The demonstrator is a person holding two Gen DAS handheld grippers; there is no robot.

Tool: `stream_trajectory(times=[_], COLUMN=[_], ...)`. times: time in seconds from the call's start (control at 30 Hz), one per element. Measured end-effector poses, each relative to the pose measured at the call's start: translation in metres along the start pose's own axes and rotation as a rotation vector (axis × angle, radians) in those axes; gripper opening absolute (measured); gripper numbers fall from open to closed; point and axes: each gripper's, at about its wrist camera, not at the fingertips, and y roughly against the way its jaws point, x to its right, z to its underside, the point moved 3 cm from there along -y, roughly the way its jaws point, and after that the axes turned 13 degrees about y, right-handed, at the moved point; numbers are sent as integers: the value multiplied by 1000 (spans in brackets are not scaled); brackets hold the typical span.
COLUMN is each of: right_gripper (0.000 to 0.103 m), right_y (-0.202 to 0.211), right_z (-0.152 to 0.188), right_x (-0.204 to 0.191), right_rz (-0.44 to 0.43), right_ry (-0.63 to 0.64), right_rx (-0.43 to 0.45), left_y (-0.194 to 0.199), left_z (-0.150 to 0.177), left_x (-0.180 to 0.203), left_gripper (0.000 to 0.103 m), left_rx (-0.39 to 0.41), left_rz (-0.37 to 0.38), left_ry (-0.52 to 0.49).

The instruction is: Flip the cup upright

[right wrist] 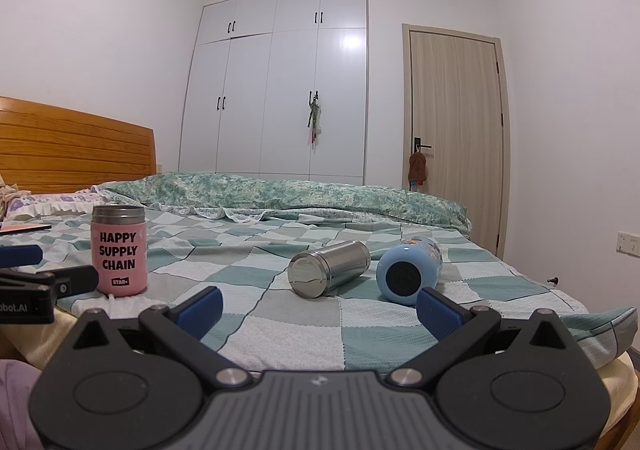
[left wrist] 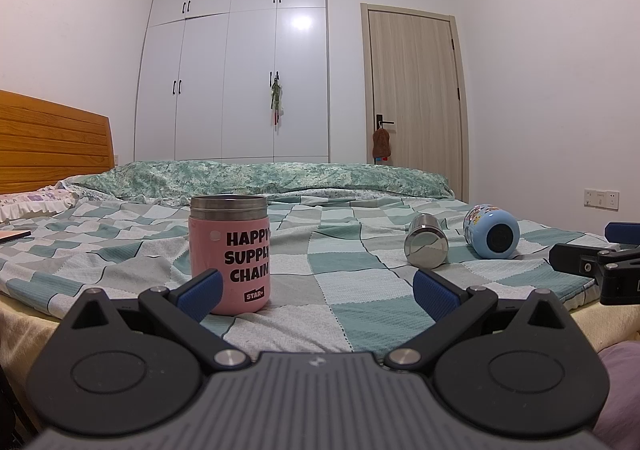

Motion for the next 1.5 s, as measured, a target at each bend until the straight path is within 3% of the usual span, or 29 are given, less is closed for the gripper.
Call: stream_trajectory(times=[0.53,0.8,1.17,1.5], right_gripper=[103,103,103,103], right_y=[-1,-12,-67,-134], right_z=[-1,-10,-23,-24], right_x=[1,27,88,145], right_rz=[-1,15,10,-25], right_ry=[-6,5,8,6], right_rx=[-4,3,-58,-131], left_y=[-5,-29,-119,-219], left_z=[-1,-22,-57,-59], left_x=[7,32,101,143], left_gripper=[103,103,103,103], left_rx=[-28,-81,-195,-362], left_rz=[-1,65,140,111], left_ry=[-23,-54,-163,-216])
